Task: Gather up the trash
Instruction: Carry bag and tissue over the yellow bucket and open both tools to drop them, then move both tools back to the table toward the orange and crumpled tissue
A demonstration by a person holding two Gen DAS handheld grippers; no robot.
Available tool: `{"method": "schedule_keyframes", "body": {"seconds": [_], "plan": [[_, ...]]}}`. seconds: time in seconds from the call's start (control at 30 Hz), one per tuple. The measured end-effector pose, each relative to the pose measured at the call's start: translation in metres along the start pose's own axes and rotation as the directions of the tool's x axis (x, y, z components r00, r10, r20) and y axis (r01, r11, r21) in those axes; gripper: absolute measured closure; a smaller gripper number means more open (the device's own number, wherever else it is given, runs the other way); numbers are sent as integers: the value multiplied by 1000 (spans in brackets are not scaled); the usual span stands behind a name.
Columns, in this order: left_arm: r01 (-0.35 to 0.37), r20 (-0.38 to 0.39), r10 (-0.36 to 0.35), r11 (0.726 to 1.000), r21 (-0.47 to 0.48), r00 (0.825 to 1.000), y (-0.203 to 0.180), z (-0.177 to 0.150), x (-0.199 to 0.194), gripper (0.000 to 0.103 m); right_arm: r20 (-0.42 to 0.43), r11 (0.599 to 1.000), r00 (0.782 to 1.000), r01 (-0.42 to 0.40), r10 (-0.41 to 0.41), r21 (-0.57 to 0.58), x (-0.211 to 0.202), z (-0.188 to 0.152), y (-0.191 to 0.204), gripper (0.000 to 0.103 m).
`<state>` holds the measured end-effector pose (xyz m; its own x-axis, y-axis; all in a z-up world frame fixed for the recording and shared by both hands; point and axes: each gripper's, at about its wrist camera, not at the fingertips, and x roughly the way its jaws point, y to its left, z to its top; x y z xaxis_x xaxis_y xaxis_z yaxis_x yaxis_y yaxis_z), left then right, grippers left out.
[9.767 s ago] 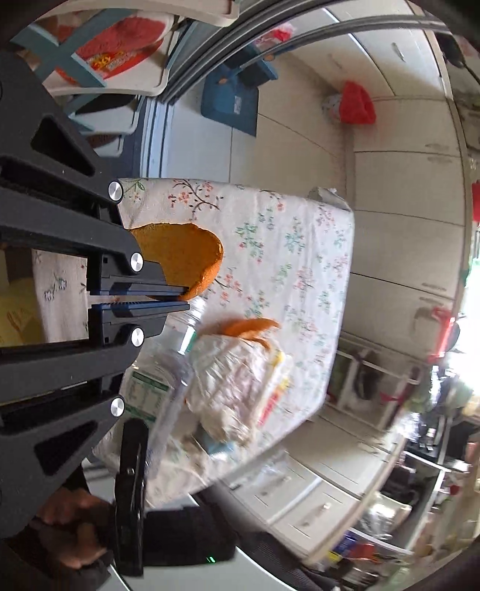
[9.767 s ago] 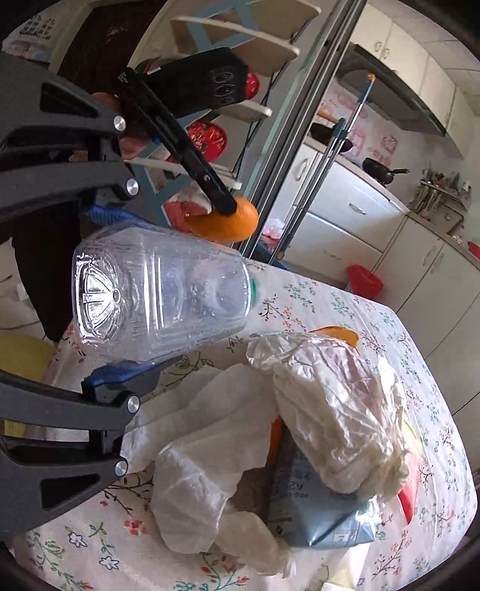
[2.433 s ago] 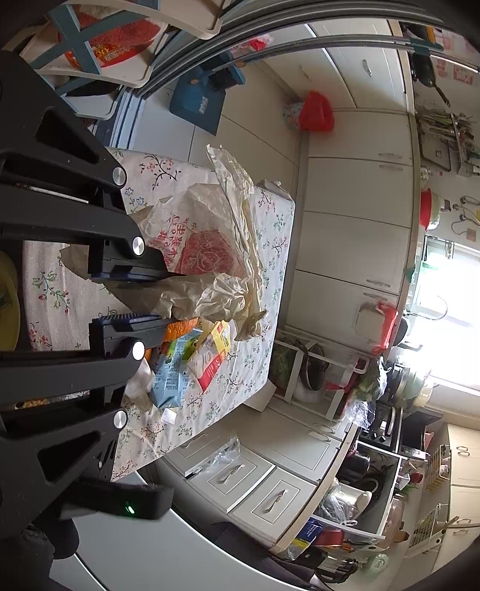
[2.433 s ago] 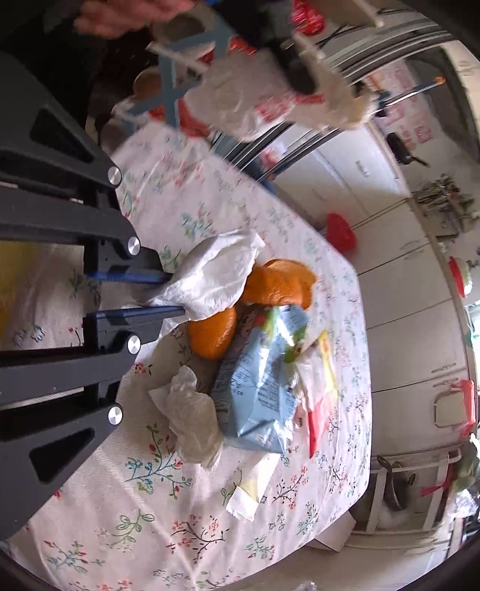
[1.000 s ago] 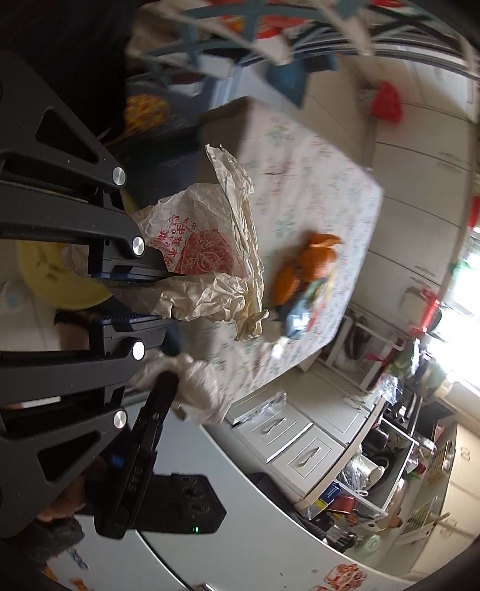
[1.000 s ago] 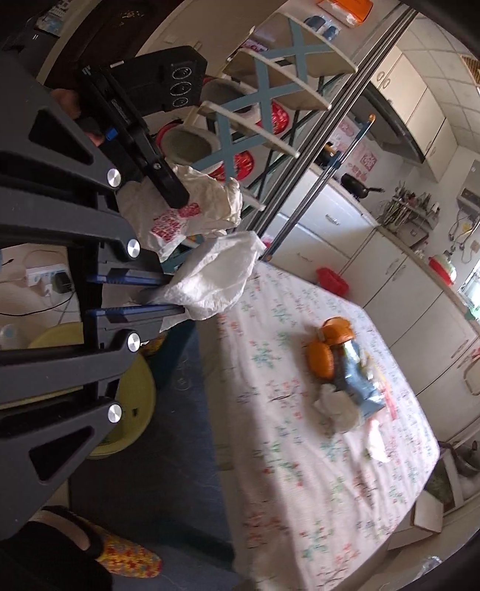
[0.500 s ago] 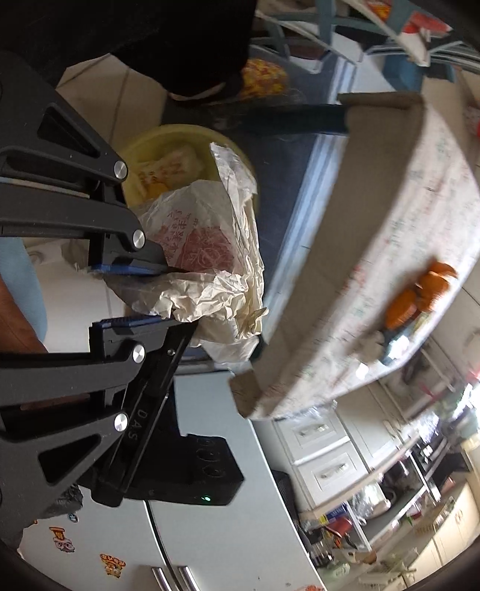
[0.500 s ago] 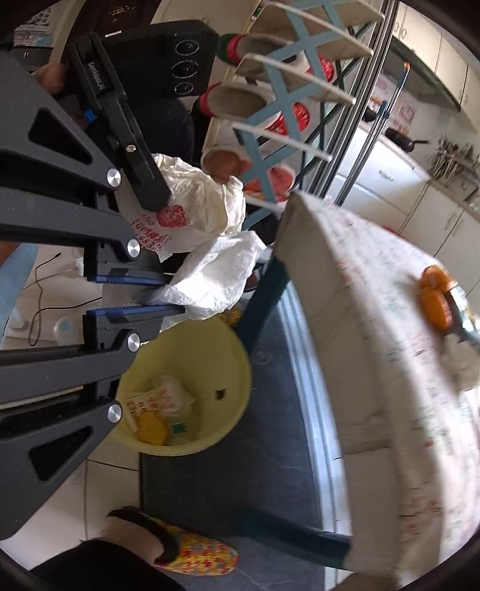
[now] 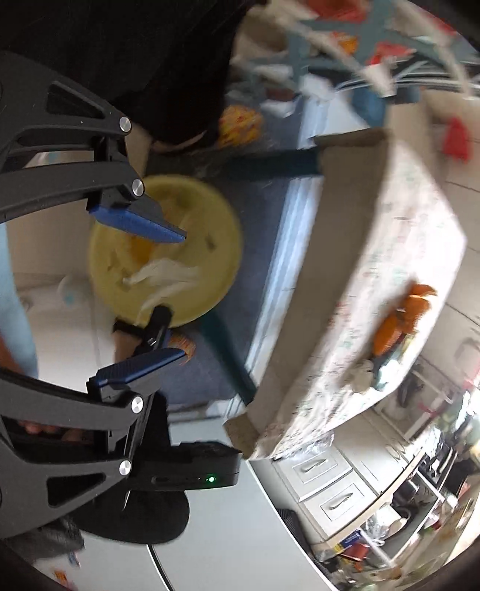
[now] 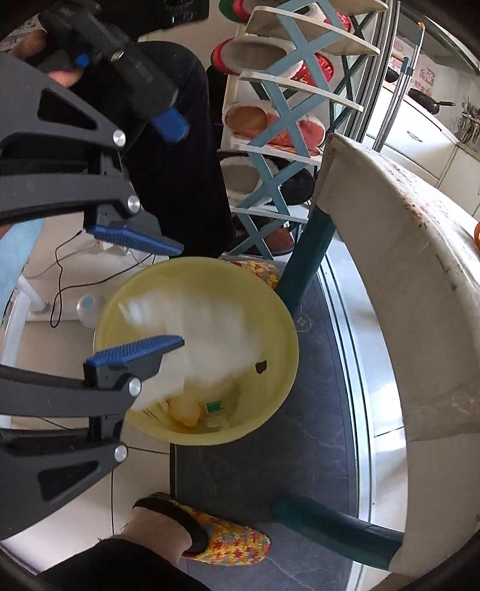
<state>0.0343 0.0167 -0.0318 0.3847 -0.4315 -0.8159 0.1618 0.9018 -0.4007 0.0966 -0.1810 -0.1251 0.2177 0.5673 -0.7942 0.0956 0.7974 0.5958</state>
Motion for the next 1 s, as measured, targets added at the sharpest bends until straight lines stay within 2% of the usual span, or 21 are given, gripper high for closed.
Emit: {"method": "schedule_keyframes", "body": {"seconds": [0.07,0.13,0.23,0.33,0.4,0.53,0.7,0.8,0.87,1.0], "plan": [[-66,82,61,996,62,995,-9,2,-13,38,20,1000,1000,9,-9,1,-6,1,0,51],[-124,157,107,987,106,982,-18,4,-24,28,61,999,997,37,-37,-9,-14,1,2,49],[-204,250,164,969,143,954,-27,6,-38,21,156,994,984,98,-90,-49,-33,2,10,41],[-256,311,201,956,145,929,-28,8,-47,16,298,980,943,181,-149,-80,-59,2,19,31],[-277,333,219,951,138,917,-28,9,-52,15,364,973,916,212,-168,-86,-73,1,22,28],[-304,363,244,946,116,899,-25,10,-60,12,495,955,844,283,-205,-87,-99,-2,28,23],[-332,391,265,937,112,881,-26,8,-62,11,626,930,751,352,-211,-108,-123,-12,42,17],[-341,399,273,933,111,875,-27,7,-61,10,668,917,716,379,-204,-126,-128,-16,52,16],[-346,406,277,932,107,871,-28,7,-62,10,686,910,700,392,-198,-137,-130,-18,56,15],[-352,411,282,930,103,867,-28,7,-62,9,705,900,684,405,-185,-158,-134,-20,60,14]]}}
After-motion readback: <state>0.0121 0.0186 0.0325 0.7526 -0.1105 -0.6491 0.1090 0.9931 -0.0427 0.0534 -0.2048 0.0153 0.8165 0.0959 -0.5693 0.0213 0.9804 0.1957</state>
